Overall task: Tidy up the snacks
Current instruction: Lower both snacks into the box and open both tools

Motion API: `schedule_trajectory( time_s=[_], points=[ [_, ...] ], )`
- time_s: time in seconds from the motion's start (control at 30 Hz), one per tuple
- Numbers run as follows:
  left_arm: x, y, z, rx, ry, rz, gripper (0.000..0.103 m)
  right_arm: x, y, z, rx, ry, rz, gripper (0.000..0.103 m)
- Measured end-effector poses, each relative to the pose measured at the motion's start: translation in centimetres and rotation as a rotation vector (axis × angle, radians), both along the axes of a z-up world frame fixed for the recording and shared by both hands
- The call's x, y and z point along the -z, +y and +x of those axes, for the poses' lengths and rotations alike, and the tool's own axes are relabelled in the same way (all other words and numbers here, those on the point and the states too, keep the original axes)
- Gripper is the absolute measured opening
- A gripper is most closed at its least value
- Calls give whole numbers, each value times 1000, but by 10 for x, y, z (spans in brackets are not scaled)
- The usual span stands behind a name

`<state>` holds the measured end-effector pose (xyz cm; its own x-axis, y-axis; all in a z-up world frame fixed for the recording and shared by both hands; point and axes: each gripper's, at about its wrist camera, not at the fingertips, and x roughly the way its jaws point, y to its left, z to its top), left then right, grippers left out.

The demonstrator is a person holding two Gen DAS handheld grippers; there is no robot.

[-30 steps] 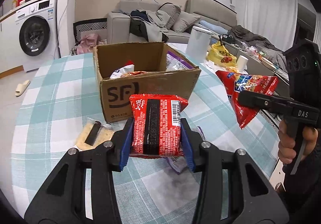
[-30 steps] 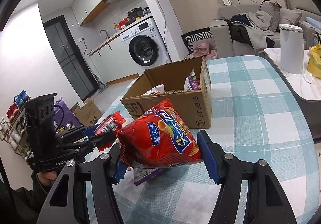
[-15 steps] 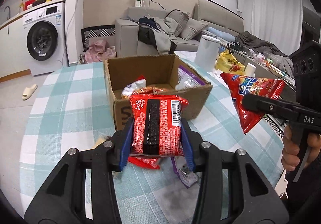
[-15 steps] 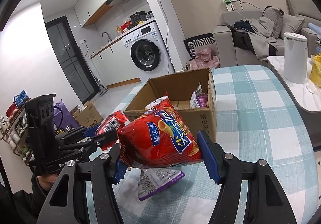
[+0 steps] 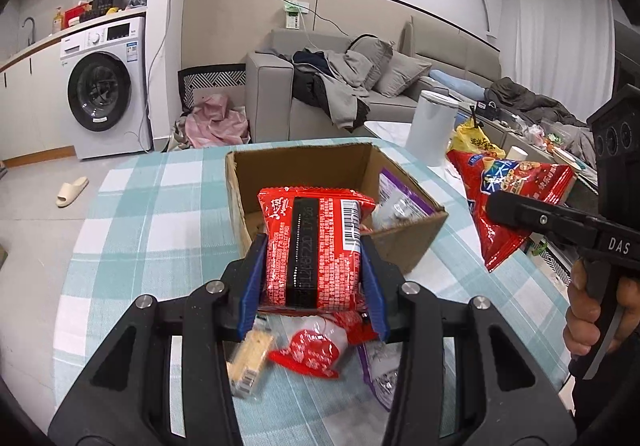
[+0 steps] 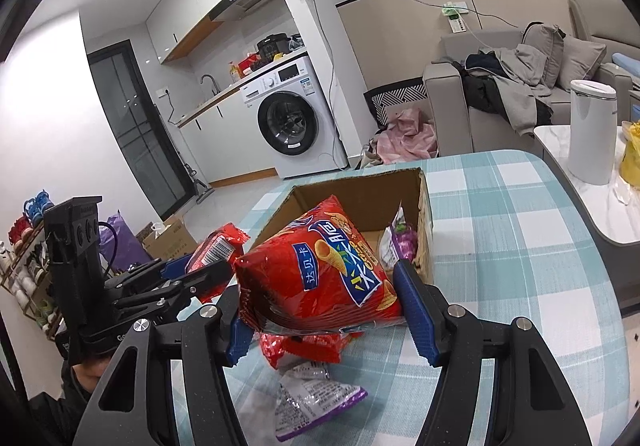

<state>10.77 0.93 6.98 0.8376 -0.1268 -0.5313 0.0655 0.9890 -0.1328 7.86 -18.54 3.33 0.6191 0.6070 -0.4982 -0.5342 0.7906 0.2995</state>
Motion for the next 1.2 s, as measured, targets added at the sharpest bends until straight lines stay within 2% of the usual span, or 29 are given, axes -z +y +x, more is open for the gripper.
schedule_trajectory(
  time_s=[0.63,0.77,1.2],
  points=[
    [-5,2,56,-32,-9,28,41,-6,23,43,9,8,3,65],
    [0,-2,67,-31,-5,44,41,-5,26,53,25,9,4,65],
    [24,-1,105,-48,20,28,41,6,36,87,56,57,-7,65]
  ],
)
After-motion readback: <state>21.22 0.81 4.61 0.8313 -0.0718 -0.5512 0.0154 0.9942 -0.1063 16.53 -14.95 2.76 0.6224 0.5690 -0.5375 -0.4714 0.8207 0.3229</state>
